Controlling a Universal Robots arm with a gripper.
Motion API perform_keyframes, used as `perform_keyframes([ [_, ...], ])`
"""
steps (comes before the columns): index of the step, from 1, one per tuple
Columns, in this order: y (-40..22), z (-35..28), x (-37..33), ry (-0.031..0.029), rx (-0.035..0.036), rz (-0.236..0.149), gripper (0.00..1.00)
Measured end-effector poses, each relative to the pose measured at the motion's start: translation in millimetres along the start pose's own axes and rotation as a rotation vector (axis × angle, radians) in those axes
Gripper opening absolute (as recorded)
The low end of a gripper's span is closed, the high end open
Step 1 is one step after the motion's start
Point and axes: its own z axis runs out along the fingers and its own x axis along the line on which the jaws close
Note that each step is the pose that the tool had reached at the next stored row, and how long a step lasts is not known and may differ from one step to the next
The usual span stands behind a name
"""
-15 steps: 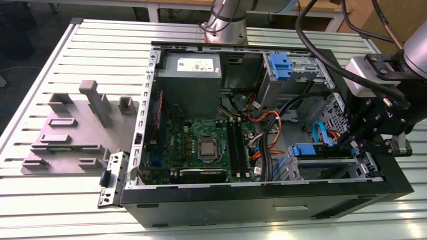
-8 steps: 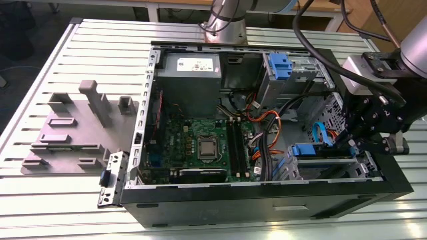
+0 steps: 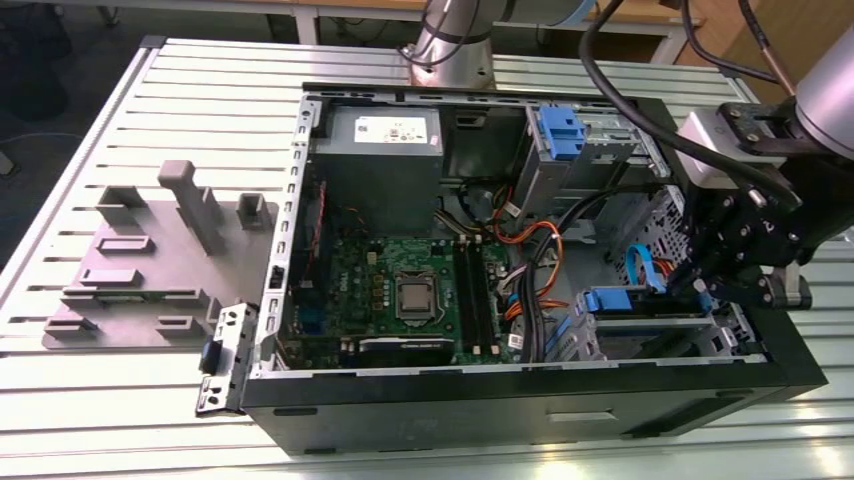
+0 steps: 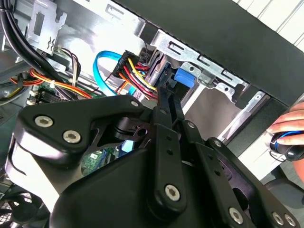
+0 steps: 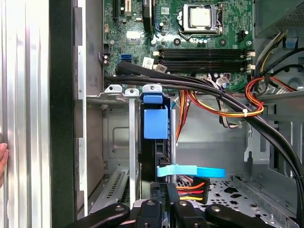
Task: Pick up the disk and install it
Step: 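Insert the second disk wire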
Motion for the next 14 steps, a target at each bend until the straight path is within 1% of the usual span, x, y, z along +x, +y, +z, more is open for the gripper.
perform_keyframes([
  [6, 0.1, 1.2, -2.1, -0.0007, 0.0000, 0.003, 0.16],
  [14, 0.7, 2.5, -2.5, -0.0004, 0.0001, 0.007, 0.16],
])
